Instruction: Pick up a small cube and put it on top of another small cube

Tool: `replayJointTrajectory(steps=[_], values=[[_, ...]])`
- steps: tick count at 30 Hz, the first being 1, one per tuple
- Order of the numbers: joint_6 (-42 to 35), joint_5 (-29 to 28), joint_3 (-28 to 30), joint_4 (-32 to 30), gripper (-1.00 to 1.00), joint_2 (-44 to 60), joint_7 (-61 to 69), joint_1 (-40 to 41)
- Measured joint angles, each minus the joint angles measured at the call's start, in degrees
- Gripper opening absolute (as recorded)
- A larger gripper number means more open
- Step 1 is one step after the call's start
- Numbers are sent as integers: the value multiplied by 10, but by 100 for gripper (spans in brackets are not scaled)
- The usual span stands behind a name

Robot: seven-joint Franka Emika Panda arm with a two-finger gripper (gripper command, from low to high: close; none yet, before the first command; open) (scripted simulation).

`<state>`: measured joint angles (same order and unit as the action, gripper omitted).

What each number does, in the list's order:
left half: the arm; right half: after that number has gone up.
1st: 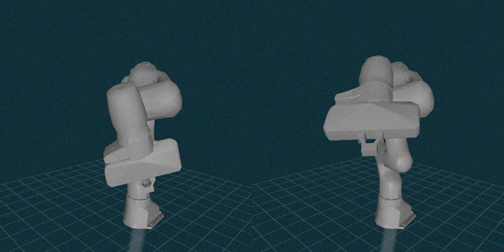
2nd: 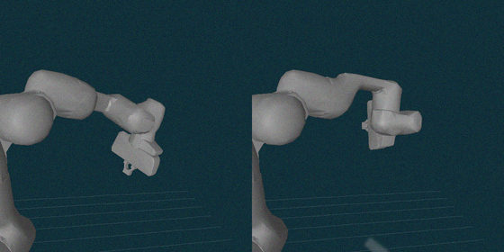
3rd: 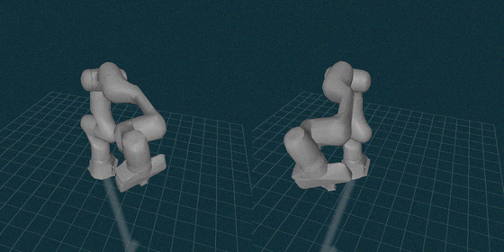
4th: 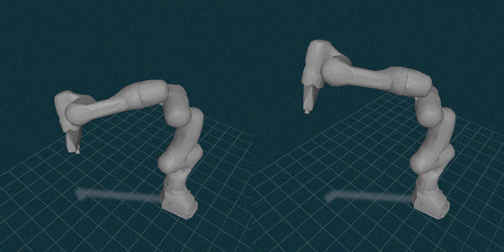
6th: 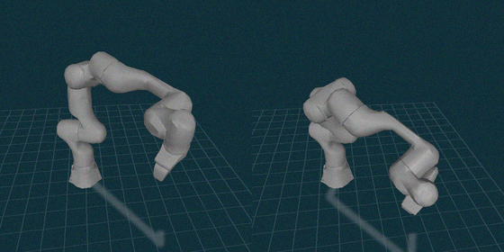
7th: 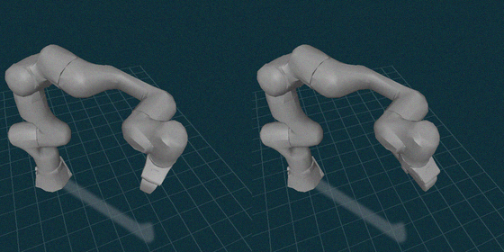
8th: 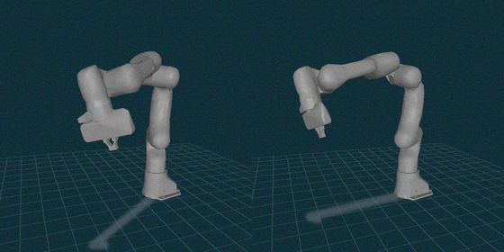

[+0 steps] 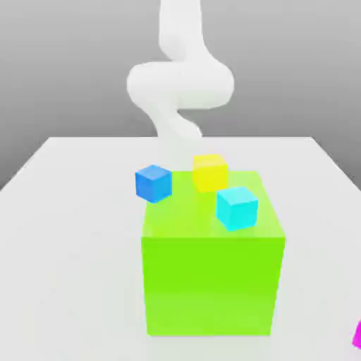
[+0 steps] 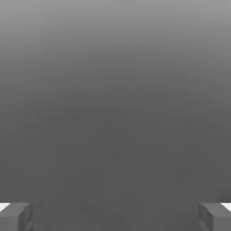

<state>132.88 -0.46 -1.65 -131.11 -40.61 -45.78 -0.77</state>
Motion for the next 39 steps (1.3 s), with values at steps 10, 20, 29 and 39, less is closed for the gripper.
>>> replayJointTrajectory(steps=[10,20,29,39], values=[[44,-29,-73,27,0,210,-5,-30],[87,-83,-131,54,0,419,-29,-87],[125,-126,-154,78,0,608,-45,-147],[199,-169,-126,103,-100,744,-71,-195]])
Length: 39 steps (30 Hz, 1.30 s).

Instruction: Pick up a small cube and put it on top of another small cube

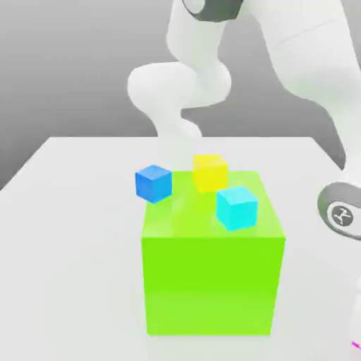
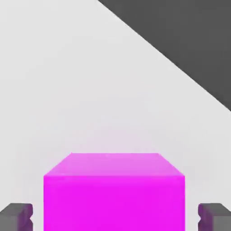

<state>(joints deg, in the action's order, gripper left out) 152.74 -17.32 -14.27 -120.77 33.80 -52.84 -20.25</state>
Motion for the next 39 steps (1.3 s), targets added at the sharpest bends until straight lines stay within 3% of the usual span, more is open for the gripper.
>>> replayJointTrajectory(steps=[4,9,23,39], values=[[-1,1,-1,0,-100,-1,1,0],[-56,45,-19,-20,-100,-79,12,28],[-209,101,76,-145,-100,-362,-61,158],[-392,142,158,-287,-100,-694,-58,235]])
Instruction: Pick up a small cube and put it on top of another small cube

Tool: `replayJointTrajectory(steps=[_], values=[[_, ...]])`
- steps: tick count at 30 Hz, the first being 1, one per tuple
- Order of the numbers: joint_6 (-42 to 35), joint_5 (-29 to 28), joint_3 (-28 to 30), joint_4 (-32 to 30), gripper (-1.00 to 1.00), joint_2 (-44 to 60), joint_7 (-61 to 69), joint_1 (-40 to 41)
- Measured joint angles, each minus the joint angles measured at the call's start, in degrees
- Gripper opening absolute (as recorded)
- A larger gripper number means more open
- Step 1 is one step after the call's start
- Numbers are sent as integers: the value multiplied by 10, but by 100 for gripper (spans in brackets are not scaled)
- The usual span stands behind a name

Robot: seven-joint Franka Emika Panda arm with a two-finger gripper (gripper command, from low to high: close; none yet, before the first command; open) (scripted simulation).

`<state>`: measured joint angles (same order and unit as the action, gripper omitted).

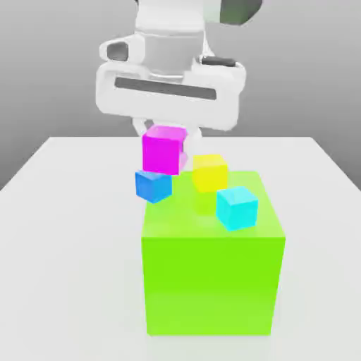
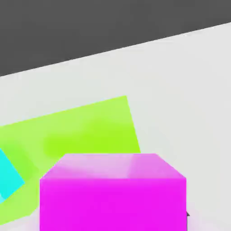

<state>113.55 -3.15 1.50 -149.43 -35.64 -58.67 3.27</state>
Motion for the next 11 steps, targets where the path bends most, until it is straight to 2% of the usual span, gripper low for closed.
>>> replayJointTrajectory(steps=[3,7,8,11], values=[[-26,8,15,-28,-100,-56,7,10],[47,11,18,-91,-100,-46,12,17],[63,11,18,-102,100,-42,13,18],[63,11,18,-102,100,-42,13,18]])
